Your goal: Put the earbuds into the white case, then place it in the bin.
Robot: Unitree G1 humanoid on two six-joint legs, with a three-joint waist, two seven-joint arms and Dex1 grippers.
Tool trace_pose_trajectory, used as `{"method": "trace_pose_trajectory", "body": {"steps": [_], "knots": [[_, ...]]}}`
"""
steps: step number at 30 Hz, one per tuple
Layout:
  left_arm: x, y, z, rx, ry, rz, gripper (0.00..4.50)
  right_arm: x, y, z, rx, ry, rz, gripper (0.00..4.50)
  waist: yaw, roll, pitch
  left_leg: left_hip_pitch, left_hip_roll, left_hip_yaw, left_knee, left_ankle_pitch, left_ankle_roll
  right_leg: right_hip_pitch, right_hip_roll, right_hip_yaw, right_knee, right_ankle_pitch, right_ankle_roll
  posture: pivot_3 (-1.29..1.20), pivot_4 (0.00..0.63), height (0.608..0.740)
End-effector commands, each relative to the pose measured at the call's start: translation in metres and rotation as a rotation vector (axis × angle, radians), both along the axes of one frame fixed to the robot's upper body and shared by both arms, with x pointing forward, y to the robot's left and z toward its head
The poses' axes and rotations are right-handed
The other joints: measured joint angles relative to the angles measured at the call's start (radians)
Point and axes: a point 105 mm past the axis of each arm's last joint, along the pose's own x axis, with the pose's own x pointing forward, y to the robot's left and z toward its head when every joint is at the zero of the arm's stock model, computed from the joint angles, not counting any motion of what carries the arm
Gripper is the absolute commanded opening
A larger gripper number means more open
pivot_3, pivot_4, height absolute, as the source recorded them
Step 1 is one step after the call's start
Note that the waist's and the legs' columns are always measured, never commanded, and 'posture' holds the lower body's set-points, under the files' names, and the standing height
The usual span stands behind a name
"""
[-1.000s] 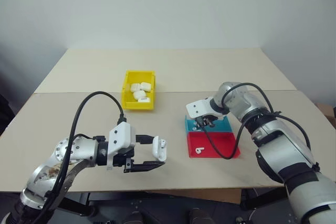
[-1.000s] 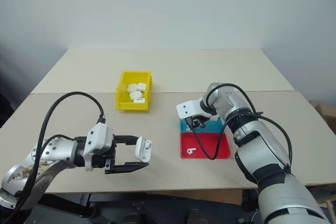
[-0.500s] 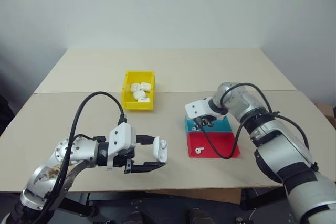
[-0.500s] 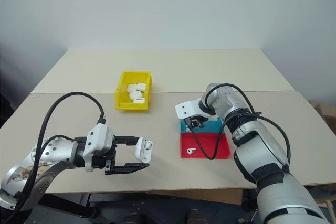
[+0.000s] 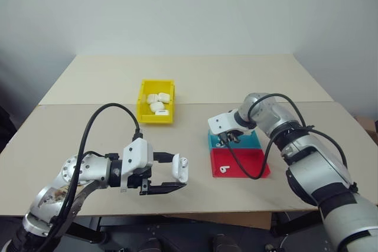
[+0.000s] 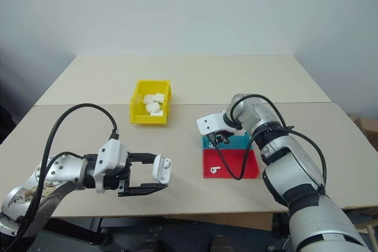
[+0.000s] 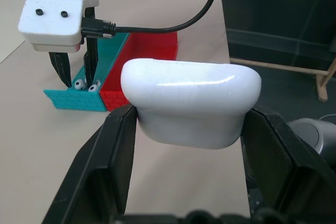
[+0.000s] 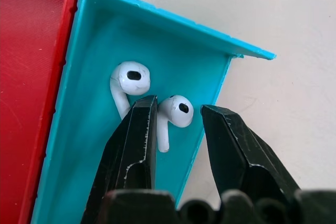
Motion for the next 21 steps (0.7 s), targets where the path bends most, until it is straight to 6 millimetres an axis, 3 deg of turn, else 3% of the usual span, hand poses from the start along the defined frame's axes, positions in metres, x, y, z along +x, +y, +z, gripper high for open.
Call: {"method": "trace_pose_trajectory", "body": {"steps": [1,4,16,21], "knots": [[-0.003,-0.004,0.007,-0.008,-0.049,-0.026,2.75,0.003,-0.004,0.007,-0.007,-0.013,-0.011,1.74,0.000,0.000,0.000,0.000,0.000,0.000,0.000,0.000,0.000,0.000,0.000,0.000,0.000,0.000,0.000,0.00,0.150,0.740],[-0.004,-0.004,0.007,-0.009,-0.051,-0.029,2.75,0.001,-0.004,0.007,-0.010,-0.007,-0.001,1.17,0.000,0.000,0.000,0.000,0.000,0.000,0.000,0.000,0.000,0.000,0.000,0.000,0.000,0.000,0.000,0.00,0.150,0.740],[-0.003,-0.004,0.007,-0.011,-0.052,-0.026,2.75,0.002,-0.004,0.007,-0.006,-0.019,0.000,1.17,0.000,0.000,0.000,0.000,0.000,0.000,0.000,0.000,0.000,0.000,0.000,0.000,0.000,0.000,0.000,0.00,0.150,0.740],[-0.003,-0.004,0.008,-0.019,-0.056,-0.024,2.75,0.002,-0.004,0.021,0.055,-0.035,-0.008,1.17,0.000,0.000,0.000,0.000,0.000,0.000,0.000,0.000,0.000,0.000,0.000,0.000,0.000,0.000,0.000,0.00,0.150,0.740]]}}
